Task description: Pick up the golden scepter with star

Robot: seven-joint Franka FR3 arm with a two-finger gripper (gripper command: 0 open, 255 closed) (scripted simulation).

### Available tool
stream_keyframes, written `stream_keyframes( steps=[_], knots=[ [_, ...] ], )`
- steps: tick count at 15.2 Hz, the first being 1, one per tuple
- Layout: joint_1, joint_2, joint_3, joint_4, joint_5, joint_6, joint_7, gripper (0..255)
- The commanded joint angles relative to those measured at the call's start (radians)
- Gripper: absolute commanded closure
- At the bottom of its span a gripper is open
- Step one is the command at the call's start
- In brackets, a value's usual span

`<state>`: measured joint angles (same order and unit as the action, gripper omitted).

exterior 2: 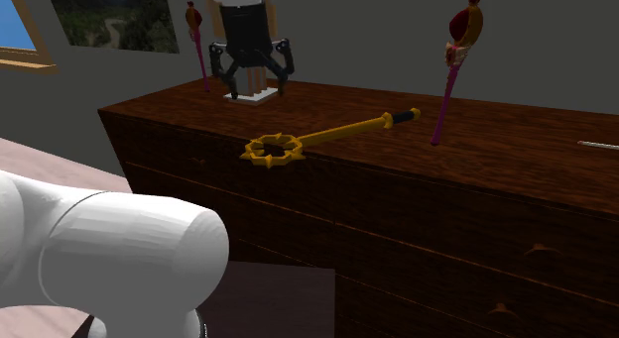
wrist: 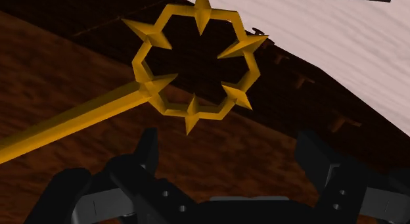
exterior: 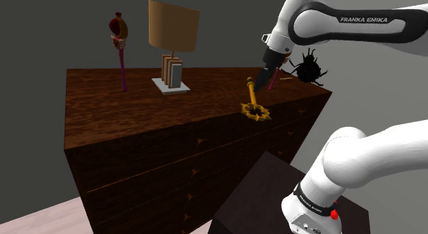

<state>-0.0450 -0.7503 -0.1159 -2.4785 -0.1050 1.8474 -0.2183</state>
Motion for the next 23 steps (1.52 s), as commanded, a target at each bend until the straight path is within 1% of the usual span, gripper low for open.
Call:
stream_keyframes(
  steps=[1, 7, 14, 16, 17, 23],
  knots=[
    [-0.013, 0.023, -0.03, -0.031, -0.026, 0.04, -0.035, 0],
    [-0.052, 0.109, -0.115, -0.092, -0.096, 0.151, -0.128, 0],
    [-0.056, 0.138, -0.129, -0.167, -0.108, 0.256, -0.122, 0],
    [-0.057, 0.141, -0.13, -0.173, -0.109, 0.265, -0.121, 0],
    [-0.057, 0.141, -0.131, -0.172, -0.11, 0.264, -0.123, 255],
    [-0.057, 0.141, -0.131, -0.173, -0.11, 0.265, -0.122, 255]
  ],
)
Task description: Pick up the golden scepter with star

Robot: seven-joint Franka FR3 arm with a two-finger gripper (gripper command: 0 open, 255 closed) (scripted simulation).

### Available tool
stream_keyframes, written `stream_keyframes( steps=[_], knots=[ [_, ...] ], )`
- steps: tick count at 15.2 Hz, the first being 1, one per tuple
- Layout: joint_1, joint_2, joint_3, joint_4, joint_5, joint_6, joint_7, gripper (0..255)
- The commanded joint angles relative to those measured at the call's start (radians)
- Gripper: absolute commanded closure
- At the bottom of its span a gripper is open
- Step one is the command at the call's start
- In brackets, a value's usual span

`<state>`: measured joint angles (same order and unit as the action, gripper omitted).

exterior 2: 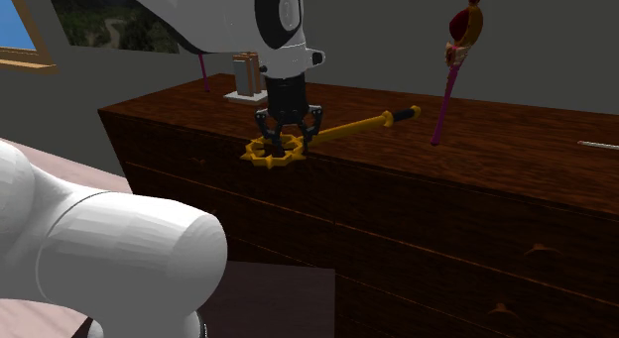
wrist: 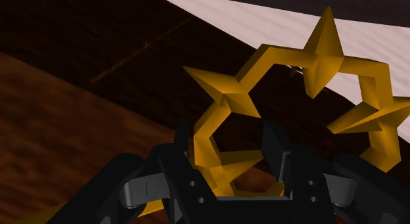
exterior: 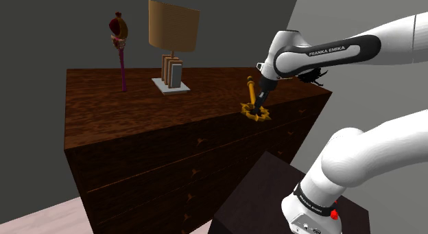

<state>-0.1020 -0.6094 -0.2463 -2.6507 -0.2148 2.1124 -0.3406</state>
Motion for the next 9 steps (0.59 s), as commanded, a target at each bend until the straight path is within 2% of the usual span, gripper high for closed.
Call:
stream_keyframes(
  steps=[1, 3, 9],
  knots=[
    [0.0, 0.0, 0.0, -0.001, 0.0, 0.0, 0.0, 255],
    [0.0, 0.0, 0.001, -0.001, 0.0, 0.0, 0.001, 255],
    [0.004, -0.027, 0.012, 0.063, 0.011, -0.091, -0.004, 255]
  ],
)
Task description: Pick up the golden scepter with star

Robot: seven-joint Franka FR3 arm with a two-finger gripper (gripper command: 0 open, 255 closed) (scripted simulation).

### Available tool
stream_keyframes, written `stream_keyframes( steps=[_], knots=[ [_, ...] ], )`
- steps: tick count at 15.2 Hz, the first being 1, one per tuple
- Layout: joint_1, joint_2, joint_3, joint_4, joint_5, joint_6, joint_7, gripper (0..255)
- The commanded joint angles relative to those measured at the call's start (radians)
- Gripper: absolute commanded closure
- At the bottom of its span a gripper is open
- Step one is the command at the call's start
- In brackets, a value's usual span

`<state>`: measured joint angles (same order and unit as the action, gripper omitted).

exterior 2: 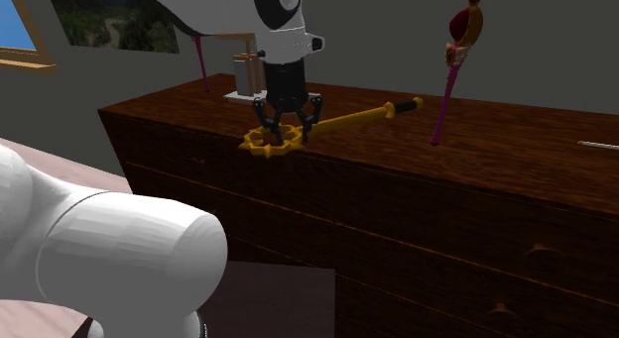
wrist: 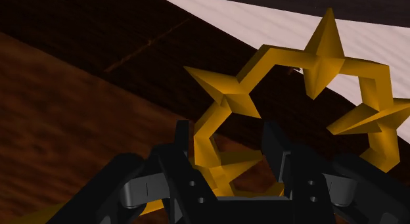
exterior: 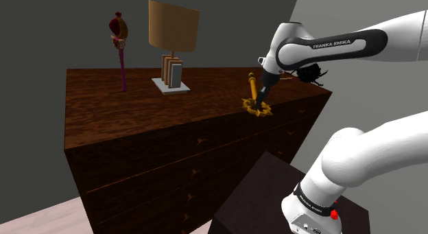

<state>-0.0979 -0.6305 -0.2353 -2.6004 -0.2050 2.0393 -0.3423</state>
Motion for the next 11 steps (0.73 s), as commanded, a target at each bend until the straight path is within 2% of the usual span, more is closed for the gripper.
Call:
stream_keyframes(
  steps=[1, 9, 11],
  knots=[
    [0.0, -0.009, 0.003, 0.024, 0.003, -0.033, -0.003, 255],
    [0.005, -0.027, 0.017, 0.12, 0.016, -0.146, -0.01, 255],
    [0.006, -0.027, 0.017, 0.121, 0.016, -0.148, -0.01, 255]
  ],
)
